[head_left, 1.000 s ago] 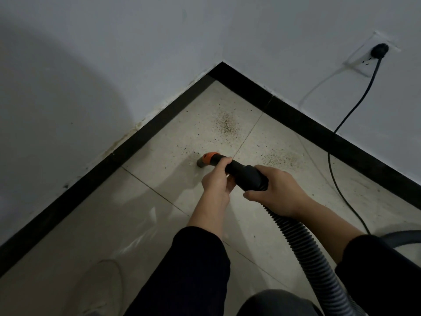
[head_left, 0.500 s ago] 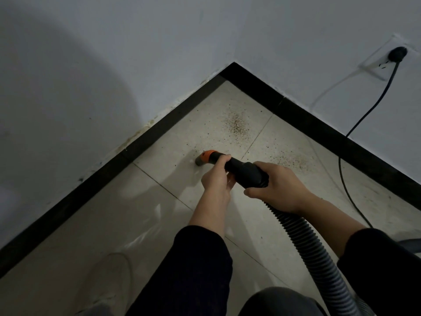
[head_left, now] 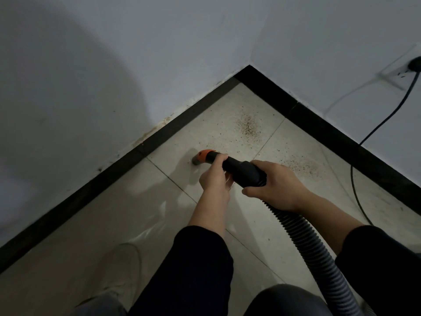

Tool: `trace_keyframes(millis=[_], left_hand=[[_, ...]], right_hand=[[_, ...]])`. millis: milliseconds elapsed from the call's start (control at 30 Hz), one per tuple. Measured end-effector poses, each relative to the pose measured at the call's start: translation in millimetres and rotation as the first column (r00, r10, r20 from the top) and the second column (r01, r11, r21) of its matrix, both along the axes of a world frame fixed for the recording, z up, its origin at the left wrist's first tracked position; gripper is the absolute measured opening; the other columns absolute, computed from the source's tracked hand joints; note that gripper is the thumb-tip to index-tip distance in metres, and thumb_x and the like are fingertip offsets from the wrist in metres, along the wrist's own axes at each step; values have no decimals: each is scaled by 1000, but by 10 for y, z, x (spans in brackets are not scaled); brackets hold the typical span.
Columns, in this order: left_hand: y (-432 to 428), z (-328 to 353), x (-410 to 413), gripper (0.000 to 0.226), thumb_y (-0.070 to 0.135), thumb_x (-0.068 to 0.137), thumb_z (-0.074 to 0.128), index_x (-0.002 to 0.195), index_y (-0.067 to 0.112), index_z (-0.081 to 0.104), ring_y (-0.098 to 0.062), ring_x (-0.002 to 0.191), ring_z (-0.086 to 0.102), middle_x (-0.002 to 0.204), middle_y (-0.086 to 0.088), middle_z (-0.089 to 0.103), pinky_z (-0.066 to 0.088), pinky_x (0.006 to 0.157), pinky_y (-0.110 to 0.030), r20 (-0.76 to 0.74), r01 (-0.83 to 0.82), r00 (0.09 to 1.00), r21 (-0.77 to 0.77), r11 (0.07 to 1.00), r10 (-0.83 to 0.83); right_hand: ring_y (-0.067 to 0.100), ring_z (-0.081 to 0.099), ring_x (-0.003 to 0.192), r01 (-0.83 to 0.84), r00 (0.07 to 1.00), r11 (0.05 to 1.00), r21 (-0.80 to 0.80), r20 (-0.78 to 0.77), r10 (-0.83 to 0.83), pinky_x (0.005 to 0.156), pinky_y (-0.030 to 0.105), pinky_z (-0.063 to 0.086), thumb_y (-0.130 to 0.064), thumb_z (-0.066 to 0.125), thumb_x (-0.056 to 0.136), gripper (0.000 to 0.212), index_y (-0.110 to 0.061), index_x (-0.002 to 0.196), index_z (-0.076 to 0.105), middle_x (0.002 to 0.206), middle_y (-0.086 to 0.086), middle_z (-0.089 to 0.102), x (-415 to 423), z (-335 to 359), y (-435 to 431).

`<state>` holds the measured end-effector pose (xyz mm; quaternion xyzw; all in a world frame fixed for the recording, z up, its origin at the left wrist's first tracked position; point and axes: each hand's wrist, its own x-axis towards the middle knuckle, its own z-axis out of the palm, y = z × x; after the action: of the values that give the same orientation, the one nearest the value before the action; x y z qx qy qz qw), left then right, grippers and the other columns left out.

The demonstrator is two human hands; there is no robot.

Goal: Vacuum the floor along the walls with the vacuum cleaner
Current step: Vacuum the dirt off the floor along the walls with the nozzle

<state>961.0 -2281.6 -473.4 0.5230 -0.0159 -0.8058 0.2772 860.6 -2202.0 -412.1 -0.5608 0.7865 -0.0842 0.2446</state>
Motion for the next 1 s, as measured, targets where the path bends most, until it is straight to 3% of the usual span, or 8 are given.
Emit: trace_keyframes(millis=[200,400,633,800,1000], left_hand=[[18,43,92,21,12,81,75,90,4,57,-28,94,69,95,-13,68,60,79,-35,-3,-39,999,13,999,39],[35,29,208,24,13,80,75,95,3,58,-29,97,68,100,-14,69,59,84,-36,8,-62,998,12,998,62],[73,39,334,19,12,82,73,88,6,57,-28,97,68,97,-13,68,58,87,-36,24,-124,992,17,992,124],[27,25,418,19,11,81,74,90,5,58,-26,93,68,96,-13,68,60,77,-33,23,-151,988,6,989,150],[-88,-2,573,23,13,82,73,98,4,59,-27,96,69,99,-13,69,60,77,-33,38,-160,986,-17,987,160]], right_hand=[[14,61,74,-28,1000,1000,3,-8,28,64,29,49,-33,73,76,34,-21,106,62,84,0,66,51,8,-28],[11,59,73,-69,998,998,-1,-5,69,62,23,46,-33,73,76,33,-22,106,62,83,-1,65,143,13,-37],[11,60,77,-120,992,993,-12,38,120,69,28,50,-32,74,75,35,-28,108,62,86,-5,64,221,9,-77],[13,60,78,-147,987,989,-26,53,149,71,34,52,-32,74,74,36,-27,108,62,87,-5,65,261,-20,-138],[15,60,77,-168,982,984,-56,81,172,71,38,52,-30,73,73,33,-26,104,61,85,-3,64,378,-91,-270]])
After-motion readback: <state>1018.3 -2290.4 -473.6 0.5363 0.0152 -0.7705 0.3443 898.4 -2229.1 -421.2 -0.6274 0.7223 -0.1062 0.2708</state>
